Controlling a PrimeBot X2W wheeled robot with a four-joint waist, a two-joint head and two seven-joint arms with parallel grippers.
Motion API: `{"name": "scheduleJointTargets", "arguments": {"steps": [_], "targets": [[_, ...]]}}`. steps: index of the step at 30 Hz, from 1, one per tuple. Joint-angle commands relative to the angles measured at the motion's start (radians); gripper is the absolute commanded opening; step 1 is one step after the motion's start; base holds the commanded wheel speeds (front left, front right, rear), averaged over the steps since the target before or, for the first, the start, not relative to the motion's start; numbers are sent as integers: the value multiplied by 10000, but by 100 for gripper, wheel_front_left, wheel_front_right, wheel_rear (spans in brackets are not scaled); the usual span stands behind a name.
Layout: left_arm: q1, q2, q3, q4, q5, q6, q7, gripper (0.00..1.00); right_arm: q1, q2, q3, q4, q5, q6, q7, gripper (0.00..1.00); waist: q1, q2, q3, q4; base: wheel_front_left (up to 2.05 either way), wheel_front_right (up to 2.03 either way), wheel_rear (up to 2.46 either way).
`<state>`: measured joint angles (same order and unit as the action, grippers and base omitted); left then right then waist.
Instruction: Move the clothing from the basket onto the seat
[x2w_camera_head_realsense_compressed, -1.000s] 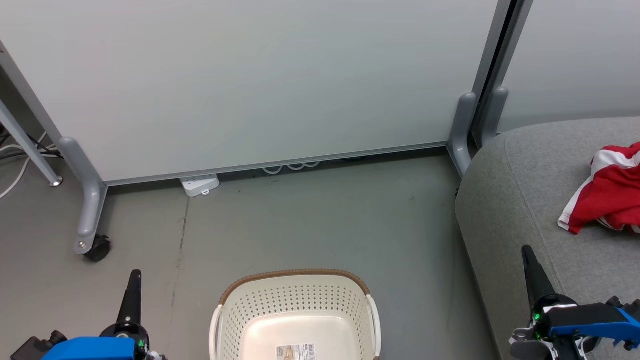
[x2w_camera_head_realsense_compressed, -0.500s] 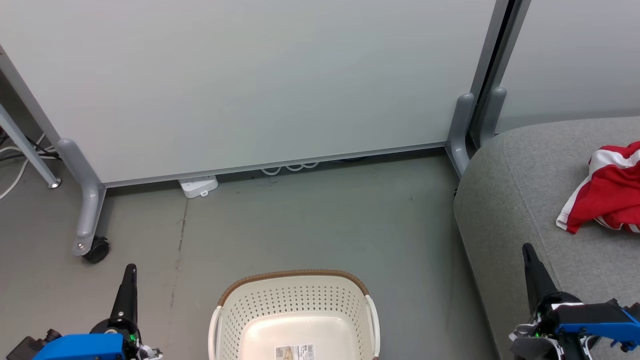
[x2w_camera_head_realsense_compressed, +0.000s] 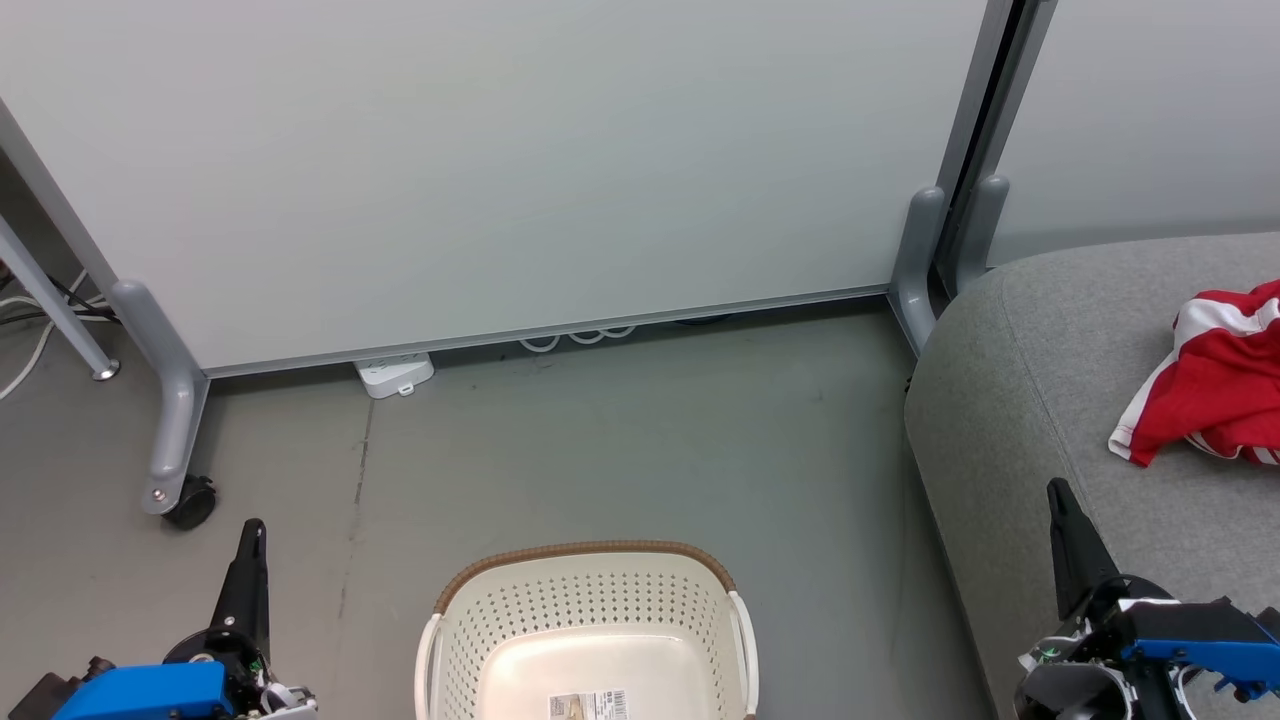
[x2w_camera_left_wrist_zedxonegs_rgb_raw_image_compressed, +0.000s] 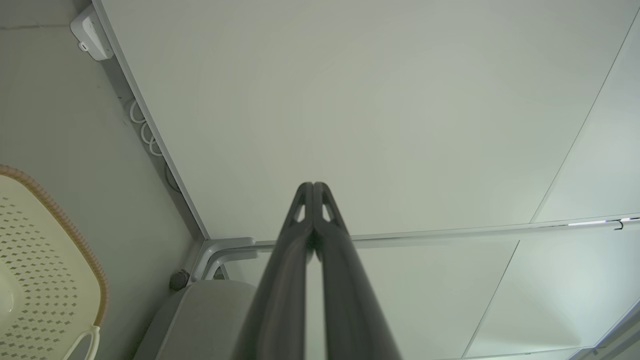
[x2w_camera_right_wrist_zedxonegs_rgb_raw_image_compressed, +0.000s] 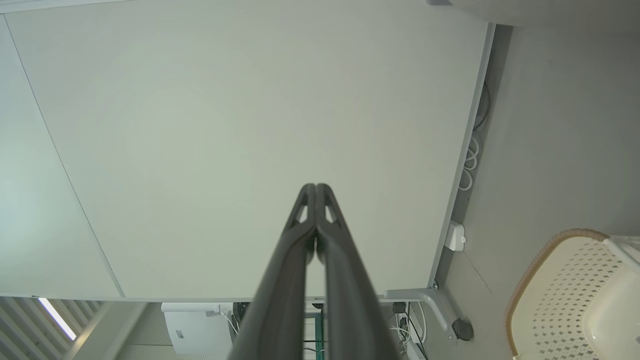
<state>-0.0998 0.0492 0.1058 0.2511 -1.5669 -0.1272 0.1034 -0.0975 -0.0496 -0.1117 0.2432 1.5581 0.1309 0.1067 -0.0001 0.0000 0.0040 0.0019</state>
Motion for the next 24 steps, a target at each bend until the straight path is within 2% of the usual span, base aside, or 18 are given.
{"name": "scheduleJointTargets", "arguments": {"steps": [1,6,24], "targets": [[-128,25,86,-59,-175,-61,63,0,-153,-12,-26,8,216,-3,63,0,1,0,-2,-4,0,0,0],[-145,21,129,-85,-471,-62,149,0,-160,-12,-35,25,584,-3,98,0,1,0,-9,-18,0,0,0],[-146,21,120,-83,-460,-62,151,0,-161,-12,-31,24,565,-3,93,0,1,0,-9,-19,0,0,0]]}}
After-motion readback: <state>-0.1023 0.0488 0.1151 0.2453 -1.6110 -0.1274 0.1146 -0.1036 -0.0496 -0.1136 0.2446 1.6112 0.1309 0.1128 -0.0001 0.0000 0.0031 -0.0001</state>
